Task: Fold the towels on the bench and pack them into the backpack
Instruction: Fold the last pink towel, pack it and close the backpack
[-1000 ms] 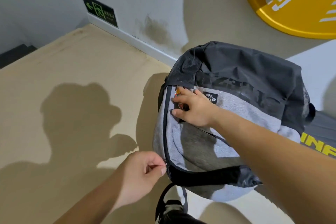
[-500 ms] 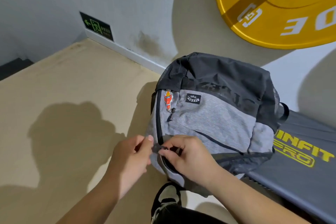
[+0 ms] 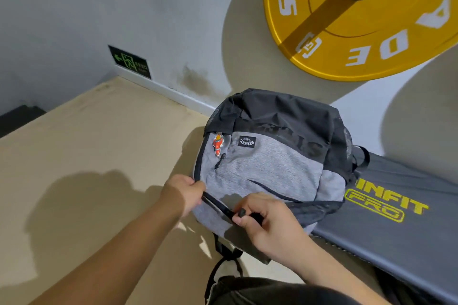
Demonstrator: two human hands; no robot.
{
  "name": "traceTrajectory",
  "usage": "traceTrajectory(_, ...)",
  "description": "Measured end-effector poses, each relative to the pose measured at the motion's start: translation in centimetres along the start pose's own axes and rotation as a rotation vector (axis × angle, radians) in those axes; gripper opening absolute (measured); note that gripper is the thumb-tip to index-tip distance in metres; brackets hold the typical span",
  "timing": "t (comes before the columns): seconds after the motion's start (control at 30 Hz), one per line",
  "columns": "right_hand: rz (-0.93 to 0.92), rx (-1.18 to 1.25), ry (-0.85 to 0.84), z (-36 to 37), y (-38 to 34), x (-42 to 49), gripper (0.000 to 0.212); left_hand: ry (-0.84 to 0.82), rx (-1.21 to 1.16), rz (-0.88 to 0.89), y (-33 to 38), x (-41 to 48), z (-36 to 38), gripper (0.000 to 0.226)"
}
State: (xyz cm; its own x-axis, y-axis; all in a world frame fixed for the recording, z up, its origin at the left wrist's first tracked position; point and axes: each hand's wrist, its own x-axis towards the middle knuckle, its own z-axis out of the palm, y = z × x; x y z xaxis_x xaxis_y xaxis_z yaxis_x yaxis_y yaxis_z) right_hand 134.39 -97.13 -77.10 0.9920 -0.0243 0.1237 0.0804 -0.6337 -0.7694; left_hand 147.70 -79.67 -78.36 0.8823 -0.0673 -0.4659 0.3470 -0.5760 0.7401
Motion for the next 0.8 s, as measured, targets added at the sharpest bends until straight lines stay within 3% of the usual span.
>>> traceTrajectory(0.3, 0.408, 0.327, 0.254, -8.6, 4.8, -7.3, 0.016, 0.133, 0.28, 0.229, -0.2, 0.9, -0.2, 0.042)
traceTrajectory(0.4, 0.427, 0.371, 0.295, -8.3, 4.6, -7.8, 0.019, 0.258, 0.36, 0.504, 0.7, -1.6, 1.0, 0.02)
traceTrajectory(0.43, 0.424, 0.396, 0.309, -8.1, 4.5, -7.7, 0.02, 0.23, 0.358, 0.65, 1.2, -2.9, 1.8, 0.015)
traceTrajectory(0.5, 0.413, 0.445, 0.327, -7.7, 4.6, -7.4, 0.023, 0.023, 0.445, 0.93, 2.4, -5.7, 4.0, 0.018)
traceTrajectory(0.6, 0.416, 0.513, 0.352, -7.6, 4.8, -6.8, 0.024, -0.352, 0.61, 1.093, 4.4, -8.6, 8.5, 0.032)
traceTrajectory(0.8, 0.381, 0.49, 0.319, -9.0, 5.9, -7.2, 0.029, -0.265, 0.777, 1.171, 5.8, -8.9, 11.9, 0.021)
